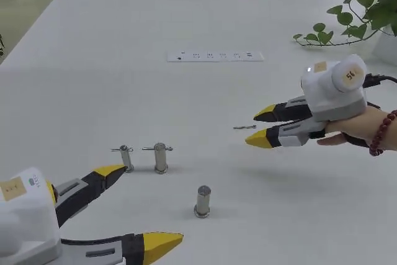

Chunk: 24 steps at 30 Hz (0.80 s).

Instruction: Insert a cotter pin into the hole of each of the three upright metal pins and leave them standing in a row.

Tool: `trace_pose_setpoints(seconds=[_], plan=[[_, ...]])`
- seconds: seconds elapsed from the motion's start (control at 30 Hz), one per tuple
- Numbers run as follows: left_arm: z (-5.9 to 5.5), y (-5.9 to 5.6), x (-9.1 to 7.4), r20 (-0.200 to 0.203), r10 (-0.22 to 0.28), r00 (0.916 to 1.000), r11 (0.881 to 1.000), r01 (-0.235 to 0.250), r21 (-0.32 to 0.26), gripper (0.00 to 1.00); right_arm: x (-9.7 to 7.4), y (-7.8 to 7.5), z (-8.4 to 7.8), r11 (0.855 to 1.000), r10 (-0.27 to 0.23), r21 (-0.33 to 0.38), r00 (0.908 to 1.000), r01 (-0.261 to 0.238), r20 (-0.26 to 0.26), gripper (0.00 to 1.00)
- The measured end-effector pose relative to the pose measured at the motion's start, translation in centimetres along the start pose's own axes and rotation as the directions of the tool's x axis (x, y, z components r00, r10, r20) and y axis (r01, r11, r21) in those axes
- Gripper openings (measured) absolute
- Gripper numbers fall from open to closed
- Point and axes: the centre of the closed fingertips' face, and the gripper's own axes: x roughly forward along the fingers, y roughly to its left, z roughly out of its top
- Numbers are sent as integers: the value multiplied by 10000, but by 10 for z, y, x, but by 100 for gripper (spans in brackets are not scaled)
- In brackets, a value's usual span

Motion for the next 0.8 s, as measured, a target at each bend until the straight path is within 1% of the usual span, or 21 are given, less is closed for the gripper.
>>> trace_pose_setpoints(seconds=[0.13,0.23,0.4,0.53,0.7,0.8], plan=[[0,1,0,0,34,10000,10000,-34,31,88,5,-9,-4,9999,-4,-125,9997,1,-254,36],[-1,2,1,-25,52,10000,10000,-52,38,88,9,-15,-8,9996,15,-266,9989,-28,-475,32],[-3,4,2,-71,75,9999,9999,-74,143,87,17,-29,-15,9989,19,-470,9954,-64,-953,31],[-3,6,2,-71,110,9999,9998,-109,186,86,21,-38,-17,9983,57,-575,9930,-125,-1182,28],[-4,8,1,-123,109,9999,9996,-105,266,85,27,-46,-26,9960,250,-804,9844,-395,-1742,25],[-4,10,0,-143,139,9998,9994,-135,315,84,29,-50,-30,9947,293,-913,9804,-479,-1950,23]])
